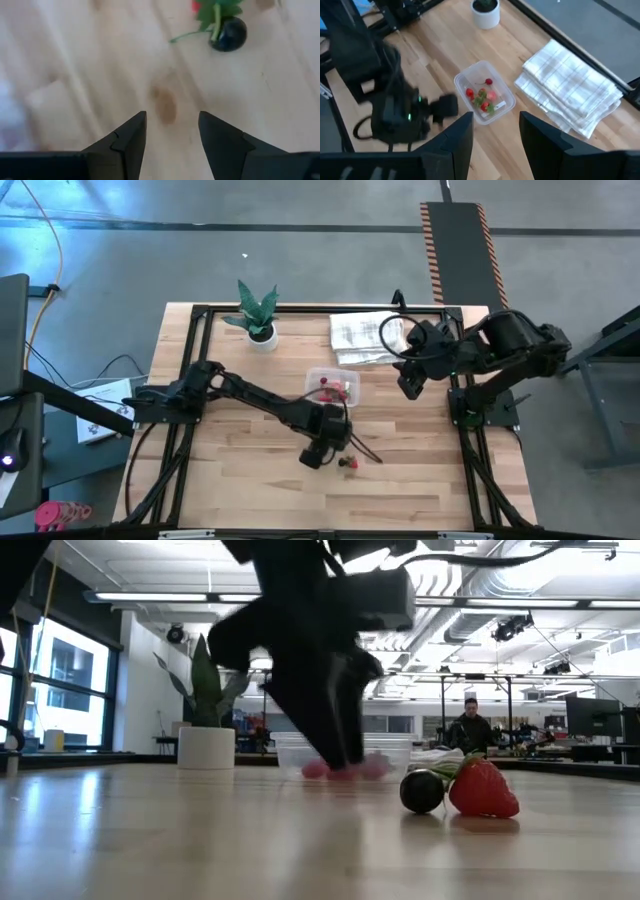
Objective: Pick and placing Produce into tupperware
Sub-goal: Put the strawberry into the transparent bin
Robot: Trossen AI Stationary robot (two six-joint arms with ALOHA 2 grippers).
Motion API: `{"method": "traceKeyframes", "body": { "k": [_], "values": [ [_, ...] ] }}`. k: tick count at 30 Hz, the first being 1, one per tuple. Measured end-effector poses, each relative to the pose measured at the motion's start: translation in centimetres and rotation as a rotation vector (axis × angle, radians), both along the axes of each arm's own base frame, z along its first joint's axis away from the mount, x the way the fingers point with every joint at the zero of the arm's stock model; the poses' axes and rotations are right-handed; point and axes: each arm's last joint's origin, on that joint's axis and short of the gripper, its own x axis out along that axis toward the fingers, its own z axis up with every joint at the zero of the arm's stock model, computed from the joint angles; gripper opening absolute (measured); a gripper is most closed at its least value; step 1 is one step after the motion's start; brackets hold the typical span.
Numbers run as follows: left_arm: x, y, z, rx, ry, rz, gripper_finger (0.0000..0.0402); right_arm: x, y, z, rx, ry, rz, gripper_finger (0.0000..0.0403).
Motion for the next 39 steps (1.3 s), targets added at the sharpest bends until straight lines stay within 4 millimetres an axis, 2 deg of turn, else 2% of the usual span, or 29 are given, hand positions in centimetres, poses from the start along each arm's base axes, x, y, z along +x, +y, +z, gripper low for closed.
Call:
{"method": "traceKeyframes", "body": {
  "k": [4, 9, 20, 26, 28, 34, 39],
  "values": [
    [-1.8, 0.9, 2.6, 0.01, 0.068, 0.079, 0.0172, 1.4, 0.6, -0.9, 0.029, 0.054, 0.015, 0.0152],
    [-4.7, 1.3, 6.6, 0.088, 0.113, 0.17, 0.0172, 3.6, 2.6, -2.7, 0.044, 0.135, 0.043, 0.0152],
    [-13.2, 2.7, 15.6, 0.192, 0.16, 0.402, 0.0172, 6.4, 8.4, -6.7, 0.113, 0.2, -0.047, 0.0152],
    [-18.7, 3.6, 19.8, 0.244, 0.103, 0.541, 0.0172, 9.3, 10.8, -10.2, 0.138, 0.279, -0.064, 0.0152],
    [-20.3, 3.8, 21.2, 0.222, 0.035, 0.58, 0.0172, 10.6, 11.5, -11.4, 0.162, 0.298, -0.043, 0.0152],
    [-24.3, 4.3, 23.9, 0.145, -0.108, 0.641, 0.0172, 14.0, 12.9, -15.3, 0.224, 0.379, 0.05, 0.0152],
    [-26.1, 4.5, 24.9, 0.114, -0.166, 0.662, 0.0172, 16.2, 13.5, -18.9, 0.259, 0.492, 0.141, 0.0152]
  ]
}}
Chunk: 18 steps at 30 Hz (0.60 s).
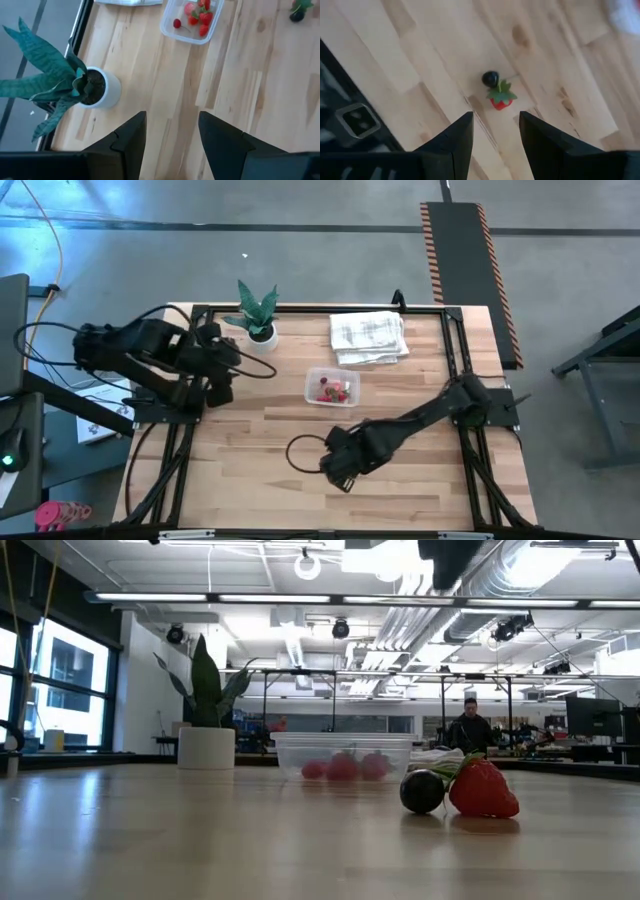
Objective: Pick and placing Produce into tupperware
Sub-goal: Put the strawberry into the transparent bin
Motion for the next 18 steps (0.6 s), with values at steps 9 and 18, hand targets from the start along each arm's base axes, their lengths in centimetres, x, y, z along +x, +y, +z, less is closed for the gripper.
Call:
{"method": "traceKeyframes", "body": {
  "k": [9, 18],
  "values": [
    [-0.2, 0.0, 0.1, -0.024, -0.007, -0.007, 0.0172, 2.4, -0.6, -5.4, 0.001, 0.162, 0.133, 0.0152],
    [-0.2, -0.1, 0.0, -0.042, -0.002, -0.016, 0.0172, 3.9, -2.5, -6.1, 0.002, 0.131, 0.203, 0.0152]
  ]
}}
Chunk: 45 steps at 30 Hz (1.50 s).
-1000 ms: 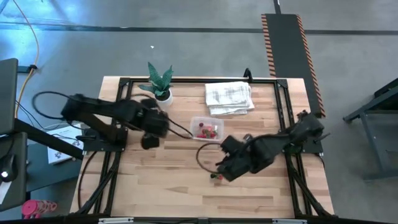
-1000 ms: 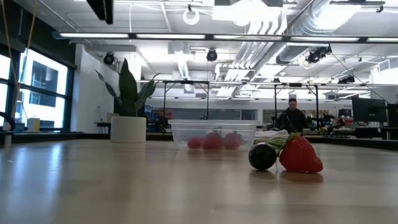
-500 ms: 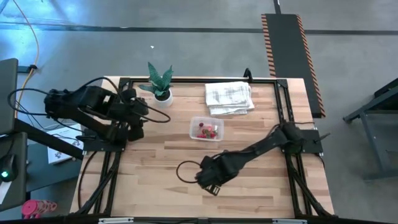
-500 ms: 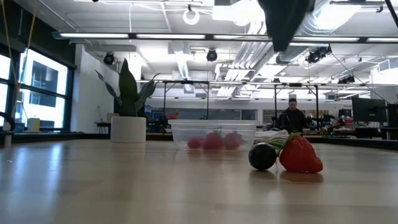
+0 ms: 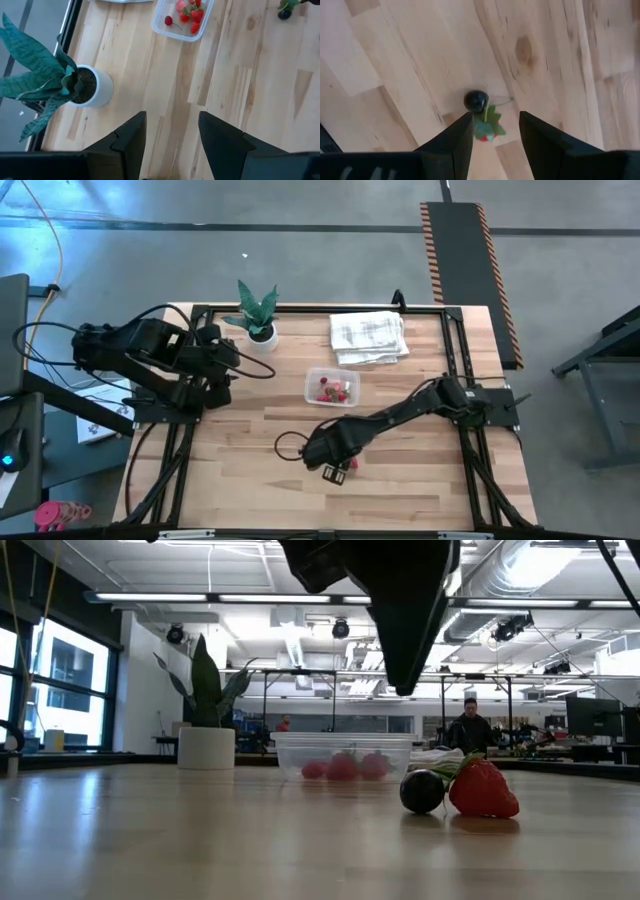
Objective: Pick and placing Produce into tupperware
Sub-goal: Put the strawberry into the transparent bin
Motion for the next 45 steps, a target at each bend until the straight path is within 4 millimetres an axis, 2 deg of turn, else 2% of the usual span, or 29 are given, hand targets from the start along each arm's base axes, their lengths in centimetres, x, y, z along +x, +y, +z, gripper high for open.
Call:
{"method": "traceKeyframes", "body": {
  "k": [7, 12, 15, 19, 24, 28, 38, 45],
  "values": [
    [0.0, 0.0, 0.0, 0.002, 0.0, 0.0, 0.0172, -0.2, 0.4, -0.3, 0.004, 0.002, 0.045, 0.0152],
    [0.0, 0.0, 0.0, 0.009, 0.002, -0.005, 0.0172, -2.0, 0.8, -2.5, 0.047, 0.043, -0.004, 0.0152],
    [0.0, 0.0, 0.0, 0.011, 0.001, -0.004, 0.0172, -2.9, 0.8, -2.1, 0.127, -0.051, -0.059, 0.0152],
    [0.0, 0.1, 0.0, 0.026, -0.002, 0.006, 0.0172, -4.3, -0.1, -0.5, 0.151, -0.166, -0.089, 0.0152],
    [0.0, 0.1, 0.1, 0.037, -0.017, 0.037, 0.0172, -6.1, -1.8, -2.0, 0.155, -0.096, -0.049, 0.0152],
    [0.0, 0.1, 0.1, 0.023, -0.029, 0.071, 0.0172, -6.0, -2.2, -3.1, 0.188, -0.129, 0.011, 0.0152],
    [0.0, 0.2, 0.1, 0.019, -0.047, 0.117, 0.0172, -5.0, -2.5, -2.9, 0.235, -0.195, 0.142, 0.0152],
    [0.0, 0.2, 0.1, 0.032, -0.049, 0.122, 0.0172, -4.8, -2.9, -3.9, 0.257, -0.228, 0.139, 0.0152]
  ]
}}
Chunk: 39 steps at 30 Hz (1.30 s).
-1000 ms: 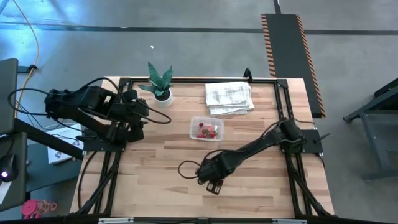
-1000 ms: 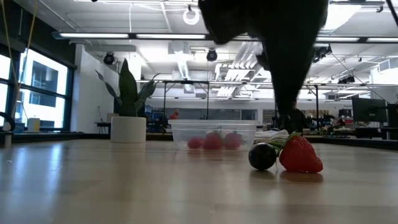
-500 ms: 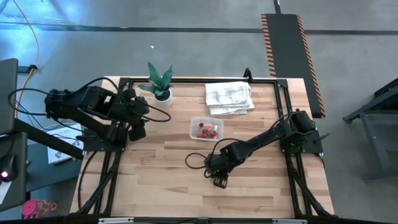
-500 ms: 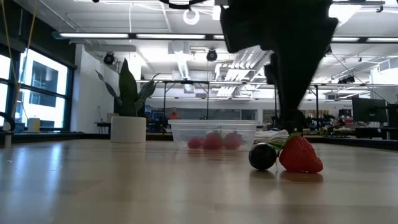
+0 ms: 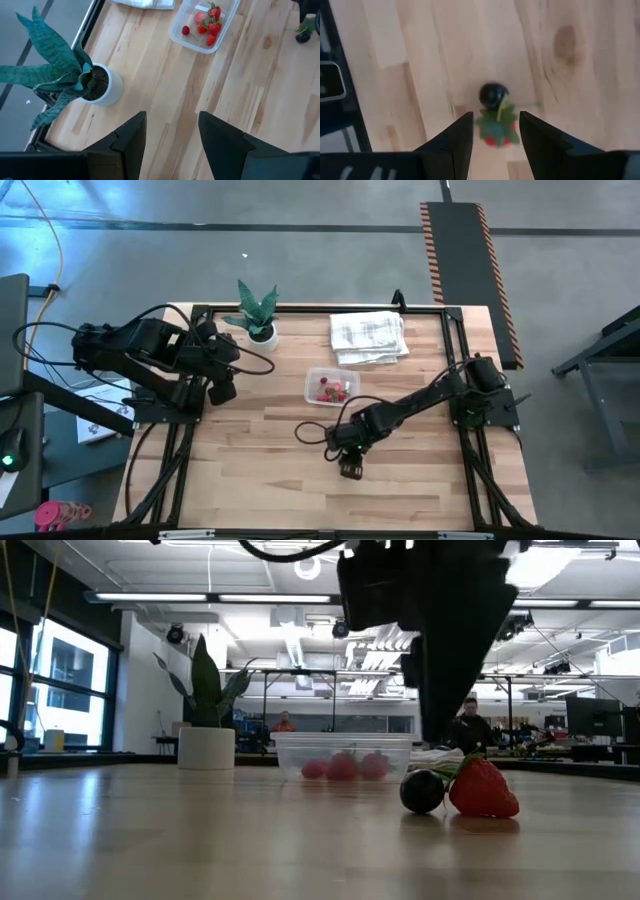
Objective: Pick and placing Produce into tupperware
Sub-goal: Put the strawberry into the transparent bin
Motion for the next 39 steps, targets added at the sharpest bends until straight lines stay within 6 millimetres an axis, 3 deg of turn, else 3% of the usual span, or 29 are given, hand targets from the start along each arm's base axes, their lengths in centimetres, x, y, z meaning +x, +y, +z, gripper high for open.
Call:
{"method": "traceKeyframes", "body": {
  "k": [29, 39],
  "values": [
    [0.0, 0.0, 0.0, 0.006, -0.001, 0.007, 0.0172, 0.2, 0.1, -2.7, 0.008, 0.022, -0.026, 0.0149],
    [0.0, 0.0, 0.0, 0.005, 0.0, 0.01, 0.0172, 0.4, 0.2, -3.6, 0.001, 0.034, -0.021, 0.0082]
  ]
}}
